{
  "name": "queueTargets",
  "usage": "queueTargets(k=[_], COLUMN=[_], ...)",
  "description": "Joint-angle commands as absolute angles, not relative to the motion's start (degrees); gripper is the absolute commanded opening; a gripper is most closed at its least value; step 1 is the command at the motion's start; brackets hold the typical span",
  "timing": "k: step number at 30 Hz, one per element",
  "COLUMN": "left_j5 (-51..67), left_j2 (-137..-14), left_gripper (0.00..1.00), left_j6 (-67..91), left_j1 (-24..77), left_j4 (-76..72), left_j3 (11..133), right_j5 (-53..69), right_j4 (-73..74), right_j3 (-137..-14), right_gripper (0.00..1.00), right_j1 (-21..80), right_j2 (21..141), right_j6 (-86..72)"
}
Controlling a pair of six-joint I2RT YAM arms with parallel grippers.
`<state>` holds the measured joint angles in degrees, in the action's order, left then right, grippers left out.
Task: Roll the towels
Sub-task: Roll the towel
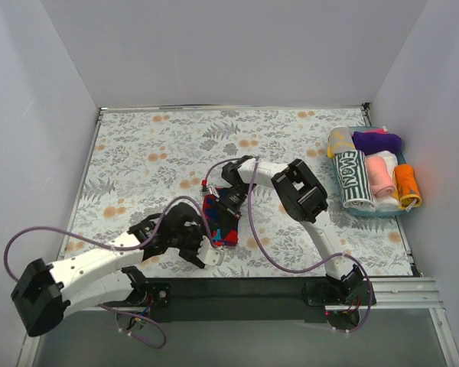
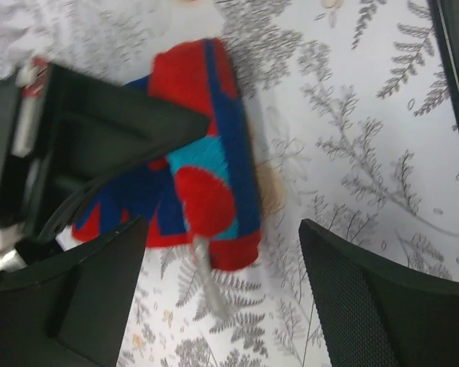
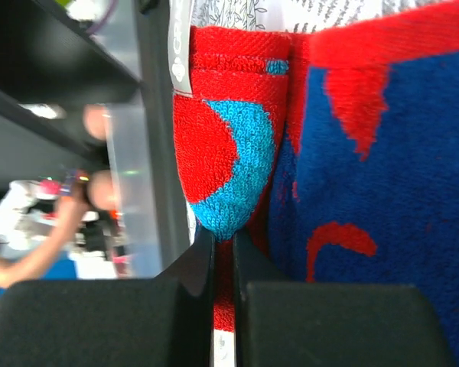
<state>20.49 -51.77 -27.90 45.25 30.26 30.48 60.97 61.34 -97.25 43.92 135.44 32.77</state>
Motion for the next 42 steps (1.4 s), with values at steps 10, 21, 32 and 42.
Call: queueTargets(k=[10,21,32,42], left_j5=[-0.62,12.91,31.63,40.95], left_j2=[-73.56,-75.67,-93.23,-124.43], left_gripper=[0.32,0.11,0.14,0.17], left_j6=[-23.47,-20.23,-20.56,-27.59], left_j1=[57.30,56.87,42.56,34.55], left_j4=[12.48,32.31,50.16,72.06], left_j3=[29.79,36.37,55.44,85.47], right_j5=[62.93,57.49,36.92,36.91], right_j4=[68.11,67.59,50.99,43.16], right_j3=[-99.23,-115.29,-101.88,-82.19], right_gripper=[0.01,0.57,0.80,0.74], right_j1=[42.63,32.44,25.58,25.84], right_j2=[139.48,132.29,104.81,84.39], right_j6=[37.00,27.17,26.54,30.23])
